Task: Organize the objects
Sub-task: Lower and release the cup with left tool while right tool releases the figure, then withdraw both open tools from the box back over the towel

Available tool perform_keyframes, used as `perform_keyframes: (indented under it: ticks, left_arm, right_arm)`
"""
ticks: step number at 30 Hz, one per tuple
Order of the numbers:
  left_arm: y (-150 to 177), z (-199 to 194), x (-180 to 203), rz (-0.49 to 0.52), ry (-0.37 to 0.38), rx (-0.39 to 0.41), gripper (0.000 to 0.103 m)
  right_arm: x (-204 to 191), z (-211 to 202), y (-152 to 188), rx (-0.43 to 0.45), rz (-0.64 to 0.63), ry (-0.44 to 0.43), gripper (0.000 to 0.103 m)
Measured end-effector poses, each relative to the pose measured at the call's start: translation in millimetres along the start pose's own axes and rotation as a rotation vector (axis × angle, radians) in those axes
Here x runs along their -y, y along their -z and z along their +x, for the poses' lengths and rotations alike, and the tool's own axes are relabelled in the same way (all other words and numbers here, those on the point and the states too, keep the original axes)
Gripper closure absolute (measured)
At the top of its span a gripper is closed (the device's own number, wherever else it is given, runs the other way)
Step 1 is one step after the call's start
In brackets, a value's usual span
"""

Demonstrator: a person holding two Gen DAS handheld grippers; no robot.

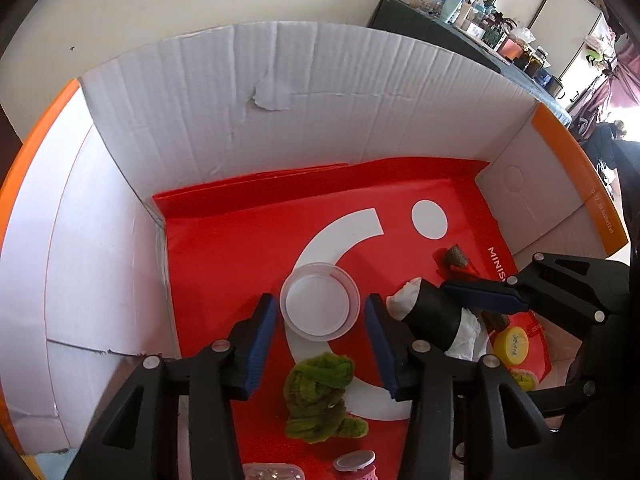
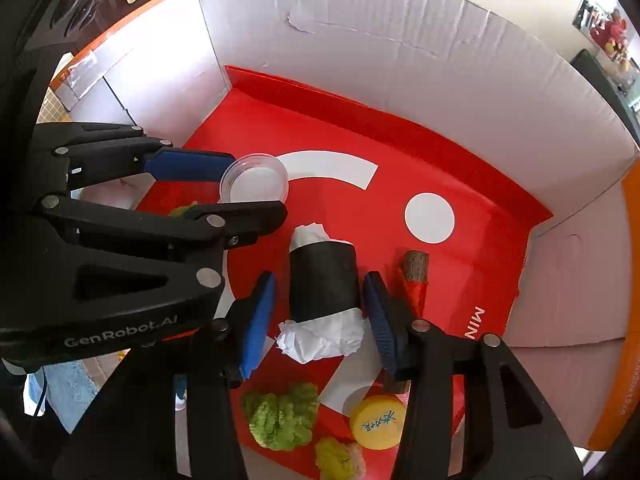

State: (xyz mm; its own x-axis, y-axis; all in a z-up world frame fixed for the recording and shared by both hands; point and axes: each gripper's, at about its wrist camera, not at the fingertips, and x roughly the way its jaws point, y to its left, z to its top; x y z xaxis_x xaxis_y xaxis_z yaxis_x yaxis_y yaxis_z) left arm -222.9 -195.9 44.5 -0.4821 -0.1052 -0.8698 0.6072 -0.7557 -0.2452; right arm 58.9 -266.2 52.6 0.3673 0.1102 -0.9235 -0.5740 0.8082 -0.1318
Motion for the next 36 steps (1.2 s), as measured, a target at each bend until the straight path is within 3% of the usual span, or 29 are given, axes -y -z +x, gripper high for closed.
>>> perform_keyframes:
  ticks: [8,20,24,30,36]
  left_arm:
    - [1,-5,0,-0.001,-0.001,0.009,0.055]
    - [-3,-21,13,0.0,0.003,0.046,0.047]
    - [-5,-26,18,0.001,0.001,0.061,0.047]
    - [-3,-41,21,-0.009,-0.001,0.089,0.047]
    - [1,-63,27,-0.014,-0.016,0.15,0.038]
  right_arm:
    - [0,-5,12,0.007,0.012,-0.006,0.059]
    - [-9,-27,34,0.037,0.003,0.005,0.059]
    - [-13,-36,42,0.05,0.001,0.014,0.051]
    - [-18,-53,58,0.068,0.004,0.023,0.049]
    - [2,-74,66,0.086,0.009,0.031,0.047]
